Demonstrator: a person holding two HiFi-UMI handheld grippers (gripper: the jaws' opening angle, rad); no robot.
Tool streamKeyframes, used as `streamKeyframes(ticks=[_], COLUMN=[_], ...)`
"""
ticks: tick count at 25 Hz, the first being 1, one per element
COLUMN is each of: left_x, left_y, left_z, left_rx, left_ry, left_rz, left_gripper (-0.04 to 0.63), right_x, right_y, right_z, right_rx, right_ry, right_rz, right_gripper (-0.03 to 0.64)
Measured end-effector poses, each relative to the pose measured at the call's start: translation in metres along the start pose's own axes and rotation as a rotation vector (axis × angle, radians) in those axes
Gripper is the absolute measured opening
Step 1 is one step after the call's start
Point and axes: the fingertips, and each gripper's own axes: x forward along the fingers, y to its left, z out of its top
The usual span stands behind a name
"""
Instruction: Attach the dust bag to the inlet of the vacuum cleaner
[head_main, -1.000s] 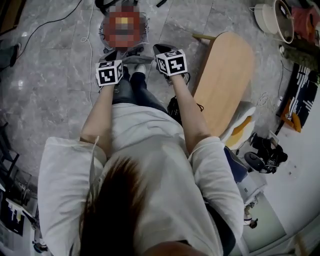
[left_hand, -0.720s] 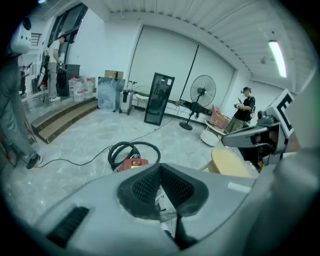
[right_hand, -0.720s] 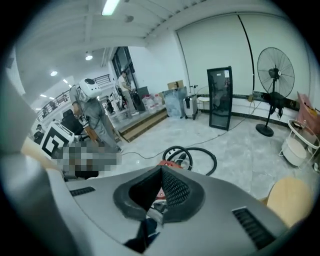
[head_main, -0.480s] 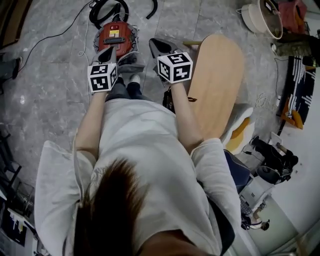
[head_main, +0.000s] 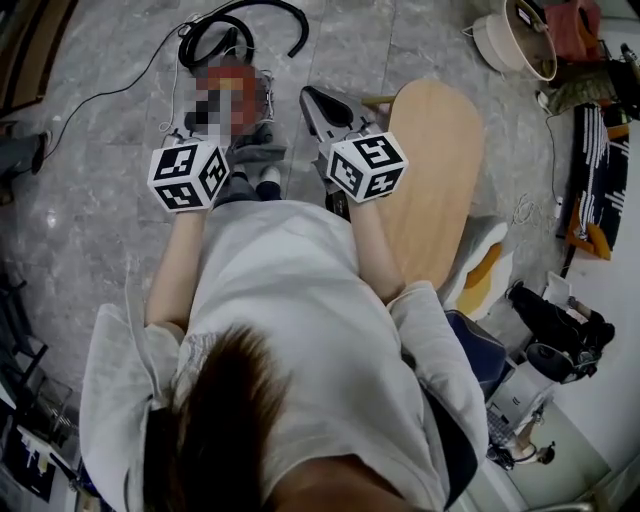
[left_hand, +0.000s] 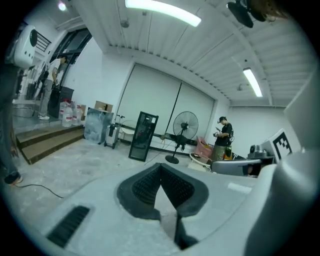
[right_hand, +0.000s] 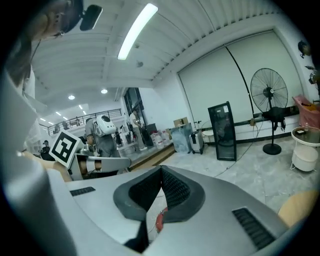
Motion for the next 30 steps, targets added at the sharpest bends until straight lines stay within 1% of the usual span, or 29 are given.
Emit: streamKeyframes(ticks=[3,6,9,12,14,18,24,30], left_x=[-0.015,-0.029,-0.042,-0.048,-0.050,-0.056,-0.052,-0.049], left_y=[-0.013,-0.029,-0.045,-0.061,-0.068,-0.078,-0.087,-0.090], left_z=[0.022,0.037,0.053,0.065,0.069,0.073,0.069,0.072], left_rx=[0.065,0.140,0.183,0.217,0.229,0.225,0.252,0.284], left_ry=[-0.044,-0.083,-0.128,-0.168,-0.183,-0.203,-0.205,-0.198], left_rz=[-0.014,-0.023,-0.033,-0.050,-0.063,-0.067,-0.072,-0.082], left_gripper=[0.017,0.017,0.017,0.017,0.017,0.017,0.017,0.017], right_x=[-0.010,-0.019,-0.028,-0.032,-0.035,-0.041,-0.047,-0.049], right_y=[0.011,0.020,0.025,0.030,0.033,0.036,0.020,0.016], right_z=[0.027,0.041,0.049,0.046,0.043,0.047,0.055,0.048], right_rx=[-0.017,-0.053,-0.042,-0.034,-0.031,-0.057,-0.090,-0.095], right_ry=[-0.088,-0.094,-0.108,-0.107,-0.109,-0.113,-0.119,-0.108], right_rz=[0.027,0.043,0.064,0.081,0.088,0.087,0.058,0.036], right_gripper=[0.002,0.002,0.002,0.002,0.002,0.002,0.002,0.002])
